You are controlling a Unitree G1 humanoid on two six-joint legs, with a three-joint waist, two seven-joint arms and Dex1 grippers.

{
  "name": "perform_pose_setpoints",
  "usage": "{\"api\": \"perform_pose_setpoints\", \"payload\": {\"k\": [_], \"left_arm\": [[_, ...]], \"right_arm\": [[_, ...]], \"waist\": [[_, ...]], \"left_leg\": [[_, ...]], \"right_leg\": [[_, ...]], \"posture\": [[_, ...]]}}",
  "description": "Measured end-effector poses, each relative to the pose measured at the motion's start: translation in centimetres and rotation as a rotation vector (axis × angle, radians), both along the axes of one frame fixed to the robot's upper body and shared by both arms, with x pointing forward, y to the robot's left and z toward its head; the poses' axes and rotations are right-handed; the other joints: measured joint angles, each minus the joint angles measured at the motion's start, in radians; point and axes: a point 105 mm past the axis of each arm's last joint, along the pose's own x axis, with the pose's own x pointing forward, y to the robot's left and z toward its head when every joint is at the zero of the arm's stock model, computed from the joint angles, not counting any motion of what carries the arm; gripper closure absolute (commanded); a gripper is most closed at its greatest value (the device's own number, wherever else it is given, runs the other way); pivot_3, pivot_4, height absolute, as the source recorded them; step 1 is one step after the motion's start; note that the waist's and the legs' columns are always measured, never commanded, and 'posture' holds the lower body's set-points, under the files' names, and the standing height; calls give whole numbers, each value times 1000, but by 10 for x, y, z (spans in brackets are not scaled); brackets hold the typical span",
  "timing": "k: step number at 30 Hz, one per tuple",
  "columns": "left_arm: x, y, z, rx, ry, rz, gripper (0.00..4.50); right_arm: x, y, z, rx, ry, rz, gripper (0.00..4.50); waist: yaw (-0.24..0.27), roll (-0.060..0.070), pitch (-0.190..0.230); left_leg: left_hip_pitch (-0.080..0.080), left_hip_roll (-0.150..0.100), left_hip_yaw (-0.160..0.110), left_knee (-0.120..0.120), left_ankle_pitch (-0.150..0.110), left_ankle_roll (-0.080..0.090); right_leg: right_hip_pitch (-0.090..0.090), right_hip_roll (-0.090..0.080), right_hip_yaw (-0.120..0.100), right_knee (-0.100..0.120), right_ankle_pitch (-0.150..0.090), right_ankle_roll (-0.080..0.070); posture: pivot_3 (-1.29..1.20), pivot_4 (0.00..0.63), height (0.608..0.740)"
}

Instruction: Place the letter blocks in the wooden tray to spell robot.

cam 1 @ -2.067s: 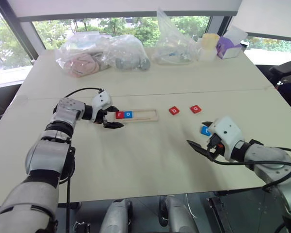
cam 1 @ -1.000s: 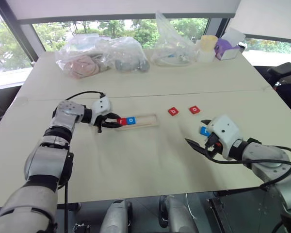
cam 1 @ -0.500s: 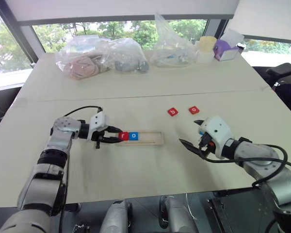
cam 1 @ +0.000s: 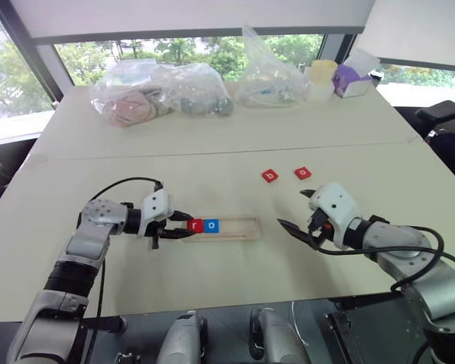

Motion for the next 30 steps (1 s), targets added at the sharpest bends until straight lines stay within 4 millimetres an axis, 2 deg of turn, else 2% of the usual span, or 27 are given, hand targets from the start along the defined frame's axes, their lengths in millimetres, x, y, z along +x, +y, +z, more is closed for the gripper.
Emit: {"api": "perform_pose_setpoints", "payload": {"k": [5,19,20,25,30], "left_arm": [[-8,-2,2,40,-14,11,3274],[-16,-8,5,112,-21,51,3274],[-17,-8,5,111,-20,53,2245],[-17,-10,5,105,-18,55,137],[-20,-13,-2,103,7,50,31]], "right_arm": [[0,0,0,0,2,10,0],[1,-1,-2,0,9,18,0],[1,0,-1,-1,5,20,0],[4,-2,0,-11,-3,20,0],[5,-1,0,-11,-8,30,0]], "waist": [[0,1,-1],[0,1,-1],[0,1,-1],[1,2,-1],[2,3,-1]], "left_leg": [[0,0,0,-2,0,0],[-1,0,0,-2,0,0],[-1,0,0,-2,0,0],[-1,0,0,-2,0,0],[-2,0,0,-3,0,0]], "right_leg": [[-1,0,0,-1,0,0],[-1,0,0,-2,-1,1],[-1,-1,0,-2,-1,1],[-1,-1,0,-3,-1,1],[-2,-1,0,-3,-1,1]], "posture": [[0,150,740],[0,150,740],[0,150,740],[0,150,740],[0,150,740]]}}
